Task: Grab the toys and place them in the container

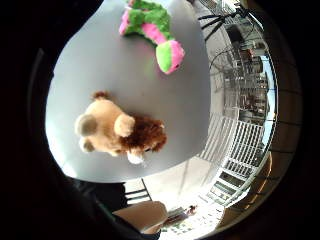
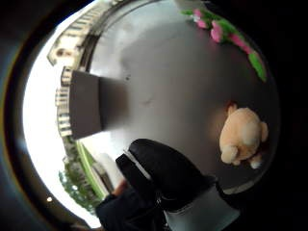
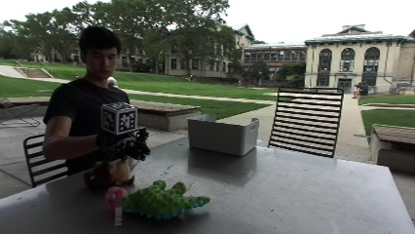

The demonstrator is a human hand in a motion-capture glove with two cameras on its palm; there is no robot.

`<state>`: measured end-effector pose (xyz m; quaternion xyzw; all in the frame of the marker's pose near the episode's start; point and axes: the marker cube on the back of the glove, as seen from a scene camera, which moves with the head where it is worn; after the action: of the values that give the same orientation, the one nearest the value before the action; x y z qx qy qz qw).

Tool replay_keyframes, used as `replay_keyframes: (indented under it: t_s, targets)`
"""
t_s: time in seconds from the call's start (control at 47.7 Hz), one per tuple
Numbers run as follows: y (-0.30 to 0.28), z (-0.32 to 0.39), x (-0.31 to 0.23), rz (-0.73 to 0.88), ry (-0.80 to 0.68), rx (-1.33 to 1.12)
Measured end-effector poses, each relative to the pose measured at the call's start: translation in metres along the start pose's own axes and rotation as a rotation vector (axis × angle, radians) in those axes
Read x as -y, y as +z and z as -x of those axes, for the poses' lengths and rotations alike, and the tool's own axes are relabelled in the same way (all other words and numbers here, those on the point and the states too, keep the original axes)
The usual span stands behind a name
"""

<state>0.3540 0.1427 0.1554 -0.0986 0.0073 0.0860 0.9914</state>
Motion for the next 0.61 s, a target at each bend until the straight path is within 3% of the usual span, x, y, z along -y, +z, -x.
replay_keyframes:
  t_s: [0.608]
  targets:
    - [0.086, -0.025, -0.020, -0.028, 0.099, -0.090]
